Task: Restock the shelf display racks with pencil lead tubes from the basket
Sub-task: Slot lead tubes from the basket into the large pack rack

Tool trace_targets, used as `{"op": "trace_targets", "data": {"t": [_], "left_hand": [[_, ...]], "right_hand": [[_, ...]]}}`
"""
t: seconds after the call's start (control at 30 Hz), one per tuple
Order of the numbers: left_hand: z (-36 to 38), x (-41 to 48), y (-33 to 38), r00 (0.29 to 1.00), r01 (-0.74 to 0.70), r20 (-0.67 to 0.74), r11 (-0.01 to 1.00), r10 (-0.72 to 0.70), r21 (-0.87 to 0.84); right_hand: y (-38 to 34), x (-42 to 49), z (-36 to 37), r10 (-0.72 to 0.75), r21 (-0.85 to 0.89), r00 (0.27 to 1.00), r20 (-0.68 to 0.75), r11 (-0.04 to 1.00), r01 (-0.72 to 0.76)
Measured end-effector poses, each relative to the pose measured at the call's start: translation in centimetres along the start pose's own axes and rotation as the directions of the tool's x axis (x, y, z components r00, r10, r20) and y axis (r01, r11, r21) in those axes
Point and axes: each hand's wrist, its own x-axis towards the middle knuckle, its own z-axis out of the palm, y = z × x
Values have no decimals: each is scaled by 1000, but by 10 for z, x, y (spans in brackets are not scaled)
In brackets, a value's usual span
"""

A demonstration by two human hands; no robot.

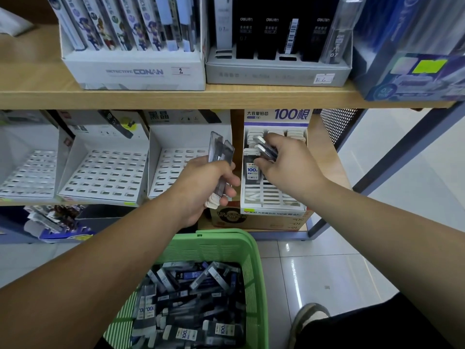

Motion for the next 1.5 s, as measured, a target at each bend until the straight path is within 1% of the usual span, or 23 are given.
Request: {"op": "trace_targets", "data": {"t": [0.07,0.2,0.27,0.3,0.37,0.43,0.47,0.5,0.53,0.63,0.73,0.77,0.8,0.83,0.87,0.93,0.97,1.03,1.13,1.2,1.27,1.33,1.5], "left_hand": [[0,-2,1,999,7,36,999,-5,-37],[-1,-5,0,994,18,110,999,-12,-47],[-3,-8,-1,993,19,116,998,-11,-65],[-4,-9,-1,994,12,110,998,-4,-69],[-5,-13,0,995,-7,99,1000,10,-30],[-6,-14,3,996,-22,86,1000,21,7],[-7,-14,5,997,-25,78,1000,25,6],[-7,-14,7,997,-25,71,1000,25,-3],[-6,-14,9,997,-19,68,1000,20,-13],[-2,-15,14,995,43,86,999,-41,-28],[5,-16,17,982,120,149,992,-114,-31],[9,-16,17,977,129,176,991,-119,-45],[12,-15,17,975,132,189,988,-115,-80],[15,-13,17,979,127,175,984,-104,-126],[18,-11,17,987,105,134,981,-84,-164],[24,-6,15,1000,9,24,988,-5,-153],[28,-5,14,999,-42,-1,993,43,-112],[34,-4,11,993,-113,11,992,114,-56],[41,-2,9,989,-145,16,989,145,-9],[42,-1,7,988,-154,18,984,153,91],[42,0,3,986,-165,47,968,159,189],[44,0,1,985,-171,69,960,160,220],[43,4,1,986,-166,46,954,160,250]], "right_hand": [[-4,0,1,-12,-97,999,-31,995,9],[-8,-1,-3,-30,-204,995,-92,979,11],[-7,0,-5,-30,-200,994,-108,980,8],[-8,1,-7,-22,-142,995,-97,990,8],[-10,0,-9,-1,84,998,-58,996,6],[-13,-3,-14,34,323,999,-14,946,-27],[-13,-4,-17,52,407,999,14,912,-53],[-11,-5,-19,38,464,998,49,884,-57],[-8,-6,-21,-10,470,997,72,882,-25],[0,-7,-22,-200,223,977,74,958,179],[5,-8,-25,-334,136,942,17,935,329],[4,-10,-29,-347,102,938,-3,933,345],[4,-12,-32,-310,90,951,-11,947,310],[4,-14,-36,-221,125,975,2,968,219],[4,-16,-40,-99,231,995,34,969,88],[6,-21,-45,100,493,982,158,854,-166],[7,-23,-47,124,546,969,212,807,-223],[9,-26,-48,103,563,954,283,787,-252],[11,-29,-48,106,538,940,325,796,-276],[14,-28,-49,132,557,955,266,788,-264],[21,-24,-52,176,597,971,162,766,-238],[24,-20,-55,184,602,977,102,771,-209],[20,-17,-58,175,523,979,105,828,-204]]}}
